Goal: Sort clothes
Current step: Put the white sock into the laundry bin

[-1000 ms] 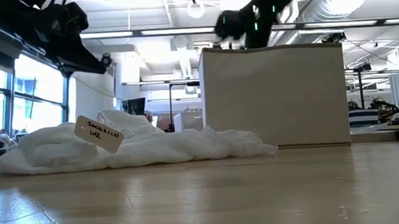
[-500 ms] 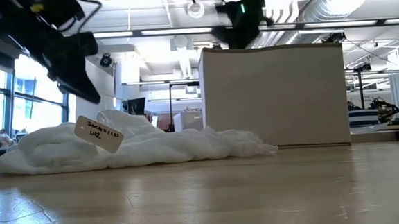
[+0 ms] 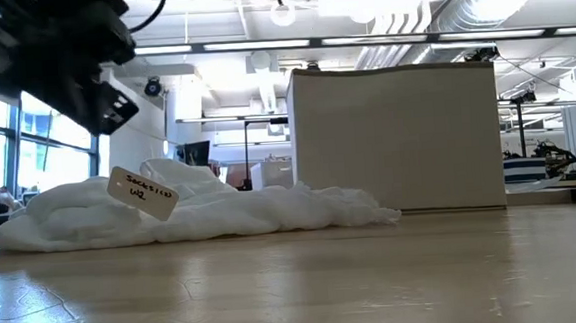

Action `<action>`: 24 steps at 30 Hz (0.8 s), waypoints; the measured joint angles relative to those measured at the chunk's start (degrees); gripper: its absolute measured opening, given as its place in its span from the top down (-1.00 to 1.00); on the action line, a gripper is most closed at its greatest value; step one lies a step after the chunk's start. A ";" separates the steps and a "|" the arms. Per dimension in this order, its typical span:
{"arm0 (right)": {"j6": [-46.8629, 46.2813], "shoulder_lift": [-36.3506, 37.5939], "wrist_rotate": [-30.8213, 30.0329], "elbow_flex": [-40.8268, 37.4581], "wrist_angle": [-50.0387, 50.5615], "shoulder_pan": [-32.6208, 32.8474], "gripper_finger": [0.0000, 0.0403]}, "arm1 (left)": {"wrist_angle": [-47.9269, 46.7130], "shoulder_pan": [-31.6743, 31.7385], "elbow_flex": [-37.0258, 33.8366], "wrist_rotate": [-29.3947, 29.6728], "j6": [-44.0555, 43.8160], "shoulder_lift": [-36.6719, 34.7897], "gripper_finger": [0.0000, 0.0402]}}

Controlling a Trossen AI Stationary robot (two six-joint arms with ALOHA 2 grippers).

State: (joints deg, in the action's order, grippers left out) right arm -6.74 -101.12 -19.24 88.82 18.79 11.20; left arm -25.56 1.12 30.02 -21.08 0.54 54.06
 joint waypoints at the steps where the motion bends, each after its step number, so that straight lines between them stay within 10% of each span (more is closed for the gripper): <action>1: -0.43 -0.66 1.49 -1.10 -1.97 0.49 0.36 | -0.01 -1.66 0.00 -0.35 0.45 0.61 0.43; 15: -5.86 -5.60 -2.38 -3.90 -10.67 4.25 0.36 | 12.95 -9.02 0.00 9.41 3.09 18.50 0.53; 24: -12.67 -8.66 -4.06 -3.78 -11.79 4.68 0.36 | 13.63 -9.53 4.74 11.87 4.52 17.90 0.97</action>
State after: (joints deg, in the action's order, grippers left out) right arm -19.40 -109.79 -23.30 85.03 7.00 15.87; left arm -11.93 -8.41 34.76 -9.20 5.06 71.97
